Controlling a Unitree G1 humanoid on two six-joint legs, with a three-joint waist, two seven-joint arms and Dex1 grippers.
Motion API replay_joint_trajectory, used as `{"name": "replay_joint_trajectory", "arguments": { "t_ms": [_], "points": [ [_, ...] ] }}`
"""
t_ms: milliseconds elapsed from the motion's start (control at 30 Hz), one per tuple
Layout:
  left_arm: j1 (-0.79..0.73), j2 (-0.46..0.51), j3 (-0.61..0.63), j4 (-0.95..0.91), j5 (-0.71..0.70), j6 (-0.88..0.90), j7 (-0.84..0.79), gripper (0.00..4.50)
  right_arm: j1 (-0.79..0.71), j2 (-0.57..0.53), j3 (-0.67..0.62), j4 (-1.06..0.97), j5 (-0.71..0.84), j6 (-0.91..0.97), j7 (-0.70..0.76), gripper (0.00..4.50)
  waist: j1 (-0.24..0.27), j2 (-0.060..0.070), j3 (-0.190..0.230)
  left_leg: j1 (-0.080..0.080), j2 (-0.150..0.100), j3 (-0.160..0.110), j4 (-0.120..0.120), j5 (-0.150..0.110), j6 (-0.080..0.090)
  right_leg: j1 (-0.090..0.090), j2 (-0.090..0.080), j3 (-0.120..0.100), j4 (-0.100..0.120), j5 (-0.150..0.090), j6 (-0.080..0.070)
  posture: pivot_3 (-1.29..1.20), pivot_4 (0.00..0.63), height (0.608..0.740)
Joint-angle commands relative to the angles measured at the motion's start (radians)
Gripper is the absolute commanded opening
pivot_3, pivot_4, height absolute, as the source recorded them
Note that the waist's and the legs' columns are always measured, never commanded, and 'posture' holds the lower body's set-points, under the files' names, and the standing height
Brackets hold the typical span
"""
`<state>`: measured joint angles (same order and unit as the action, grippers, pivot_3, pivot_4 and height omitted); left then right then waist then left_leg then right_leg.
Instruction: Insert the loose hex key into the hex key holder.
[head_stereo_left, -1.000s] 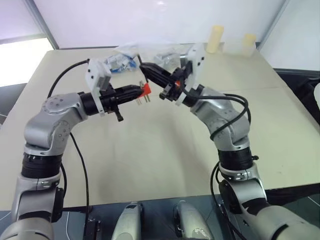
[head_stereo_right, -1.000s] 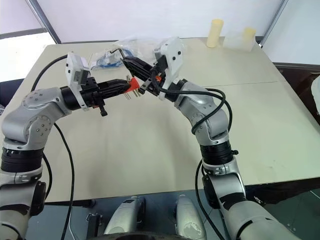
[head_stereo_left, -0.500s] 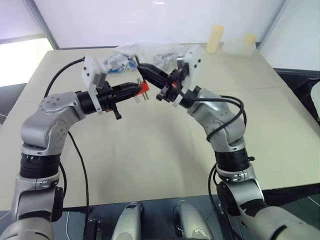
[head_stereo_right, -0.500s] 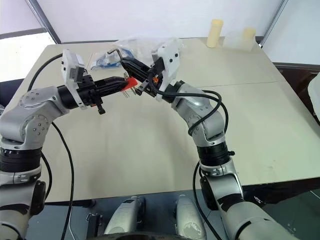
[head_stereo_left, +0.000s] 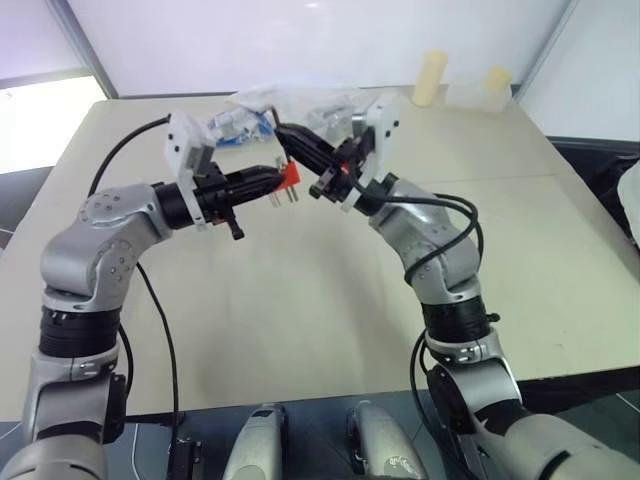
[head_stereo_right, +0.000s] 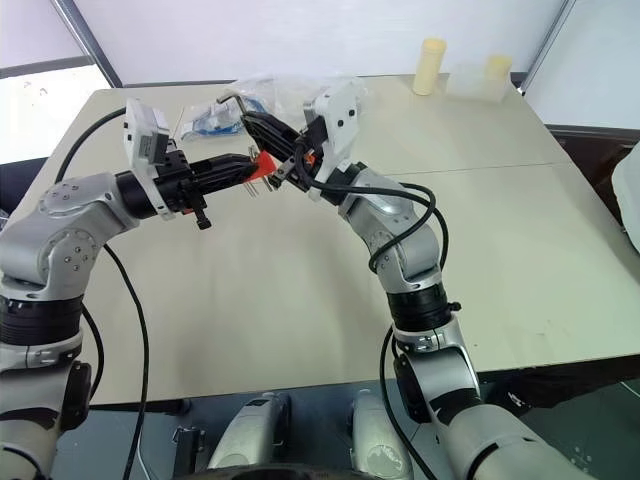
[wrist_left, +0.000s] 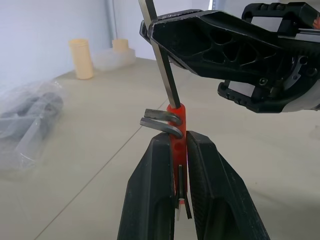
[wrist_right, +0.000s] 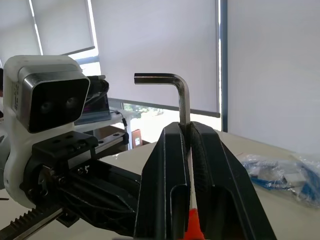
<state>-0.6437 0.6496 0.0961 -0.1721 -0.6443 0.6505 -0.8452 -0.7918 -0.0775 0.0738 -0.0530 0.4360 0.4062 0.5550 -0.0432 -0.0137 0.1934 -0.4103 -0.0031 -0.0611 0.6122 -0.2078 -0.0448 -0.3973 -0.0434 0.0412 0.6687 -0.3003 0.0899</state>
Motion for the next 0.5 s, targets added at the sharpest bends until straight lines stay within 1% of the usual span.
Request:
{"name": "replay_joint_trajectory", "arguments": {
  "t_ms": [33, 500],
  "points": [
    [-0.022, 0.011, 0.033, -0.037, -0.017, -0.001, 0.001, 0.45, -0.029, 0.011, -0.010, -0.015, 0.003, -0.030, -0.001, 0.07, 0.000, 0.000, 0.000, 0.000, 0.000, 0.000, 0.000, 0.000, 0.000, 0.000, 0.000, 0.000, 0.000, 0.000, 0.000, 0.00, 0.150, 0.740],
    [-0.032, 0.005, 0.039, -0.024, -0.019, -0.004, 0.008, 0.45, -0.019, 0.005, -0.008, -0.027, 0.007, -0.020, 0.003, 0.07, 0.000, 0.000, 0.000, 0.000, 0.000, 0.000, 0.000, 0.000, 0.000, 0.000, 0.000, 0.000, 0.000, 0.000, 0.000, 0.00, 0.150, 0.740]
  ]
}}
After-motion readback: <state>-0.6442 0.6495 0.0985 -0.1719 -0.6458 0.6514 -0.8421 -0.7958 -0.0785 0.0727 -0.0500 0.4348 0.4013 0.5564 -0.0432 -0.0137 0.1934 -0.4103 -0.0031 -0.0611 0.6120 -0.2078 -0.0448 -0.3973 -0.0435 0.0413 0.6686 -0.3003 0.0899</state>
